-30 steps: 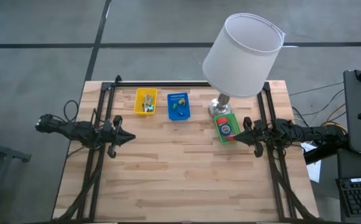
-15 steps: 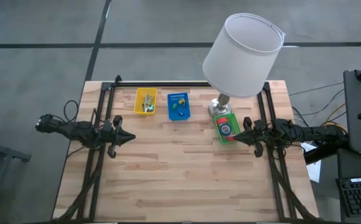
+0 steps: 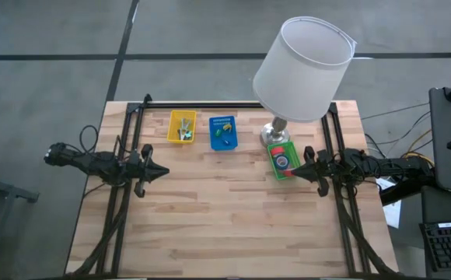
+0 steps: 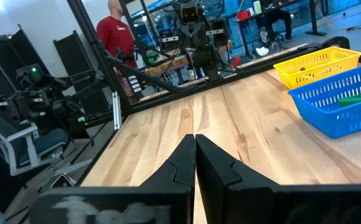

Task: Pick and place Stapler, Stapler remover, tape
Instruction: Return to Home Position

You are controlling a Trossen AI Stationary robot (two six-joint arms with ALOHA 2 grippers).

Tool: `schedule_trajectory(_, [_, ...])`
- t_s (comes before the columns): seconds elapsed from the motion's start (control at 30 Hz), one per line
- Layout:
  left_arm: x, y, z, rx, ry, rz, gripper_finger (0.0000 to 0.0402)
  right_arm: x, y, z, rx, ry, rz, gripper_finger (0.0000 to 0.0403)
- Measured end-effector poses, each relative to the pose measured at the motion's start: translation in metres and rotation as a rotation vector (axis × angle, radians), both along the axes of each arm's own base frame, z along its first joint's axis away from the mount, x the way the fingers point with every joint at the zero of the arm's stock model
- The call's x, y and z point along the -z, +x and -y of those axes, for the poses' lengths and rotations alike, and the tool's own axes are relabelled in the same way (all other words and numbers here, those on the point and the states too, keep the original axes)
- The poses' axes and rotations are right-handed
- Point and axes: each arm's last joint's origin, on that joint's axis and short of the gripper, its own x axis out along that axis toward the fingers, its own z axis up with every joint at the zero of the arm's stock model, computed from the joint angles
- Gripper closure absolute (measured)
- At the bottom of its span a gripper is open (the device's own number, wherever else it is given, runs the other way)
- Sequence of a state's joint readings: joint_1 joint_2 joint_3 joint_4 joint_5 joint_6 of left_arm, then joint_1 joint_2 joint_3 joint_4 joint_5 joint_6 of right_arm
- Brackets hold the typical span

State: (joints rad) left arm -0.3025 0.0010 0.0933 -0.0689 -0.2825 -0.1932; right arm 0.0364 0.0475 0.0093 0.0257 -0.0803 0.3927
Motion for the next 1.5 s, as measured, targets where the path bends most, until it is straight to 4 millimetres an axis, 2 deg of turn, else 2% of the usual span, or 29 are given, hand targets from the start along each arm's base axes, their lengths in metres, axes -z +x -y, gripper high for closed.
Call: schedule_trajectory(1.5, [0.0000,0.0000,0.0000,0.000,0.000,0.000,0.0376,0.0000,0.0000,0.0000,0.000,-0.001,0.001,0.0394])
